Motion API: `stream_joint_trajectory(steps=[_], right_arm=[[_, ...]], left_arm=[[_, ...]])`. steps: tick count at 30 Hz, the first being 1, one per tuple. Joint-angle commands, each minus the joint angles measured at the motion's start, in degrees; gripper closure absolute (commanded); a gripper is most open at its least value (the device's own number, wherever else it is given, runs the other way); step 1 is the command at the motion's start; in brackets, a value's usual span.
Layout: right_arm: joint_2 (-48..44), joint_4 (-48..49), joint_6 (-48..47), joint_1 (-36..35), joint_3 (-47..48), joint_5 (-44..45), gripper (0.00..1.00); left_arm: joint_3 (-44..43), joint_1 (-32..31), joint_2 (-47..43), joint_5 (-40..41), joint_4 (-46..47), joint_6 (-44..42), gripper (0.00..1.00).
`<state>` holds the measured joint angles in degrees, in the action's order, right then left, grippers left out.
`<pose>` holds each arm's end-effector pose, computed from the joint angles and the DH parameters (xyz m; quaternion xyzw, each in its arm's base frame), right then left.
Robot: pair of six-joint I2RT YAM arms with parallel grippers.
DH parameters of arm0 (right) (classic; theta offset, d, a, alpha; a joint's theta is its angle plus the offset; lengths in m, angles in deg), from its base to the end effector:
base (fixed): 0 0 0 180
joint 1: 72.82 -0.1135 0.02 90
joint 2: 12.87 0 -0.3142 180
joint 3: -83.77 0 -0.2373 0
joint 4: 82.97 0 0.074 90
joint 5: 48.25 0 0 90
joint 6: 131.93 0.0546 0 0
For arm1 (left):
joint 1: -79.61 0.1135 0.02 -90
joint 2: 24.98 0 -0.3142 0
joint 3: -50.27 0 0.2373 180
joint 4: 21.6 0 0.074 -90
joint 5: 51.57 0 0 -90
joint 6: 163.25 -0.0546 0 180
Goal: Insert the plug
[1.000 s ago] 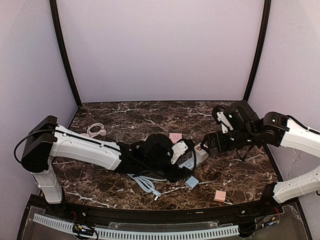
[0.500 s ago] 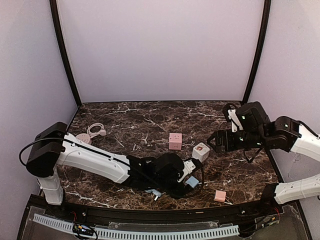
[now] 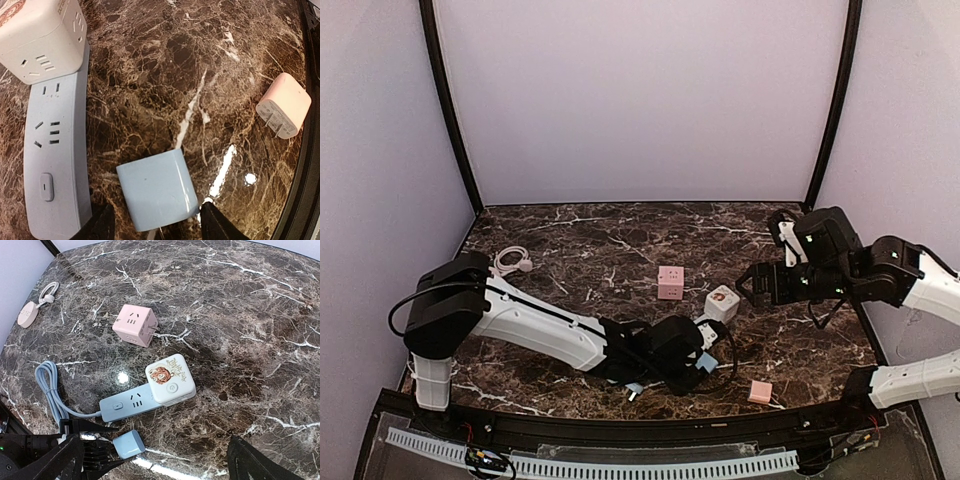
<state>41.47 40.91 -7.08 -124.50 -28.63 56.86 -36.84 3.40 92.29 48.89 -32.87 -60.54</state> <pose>0.1108 0.1172 0.3370 -0.0810 0.9065 0.1839 0.3712 0.1204 -0.4491 0.1891 0.4458 0.7916 -0.2276 0.3505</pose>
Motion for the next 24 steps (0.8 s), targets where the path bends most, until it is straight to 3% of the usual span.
stream_joint_trajectory(steps=[1,15,24], right_arm=[[-0.8,1.0,0.7,0.3,-0.6,0.8,0.01],[0.7,1.8,0.2,0.3,-1.1,0.0,0.01],[2.0,2.3,0.8,0.3,-1.3,-1.7,0.01]], left_arm=[[-1.9,-0.3,0.8,-0.5,0.1,0.7,0.43],[-2.9,-0.3,4.0,0.2,1.2,1.4,0.53],[-0.6,-0.4,2.8,-0.1,5.0,-0.8,0.86]])
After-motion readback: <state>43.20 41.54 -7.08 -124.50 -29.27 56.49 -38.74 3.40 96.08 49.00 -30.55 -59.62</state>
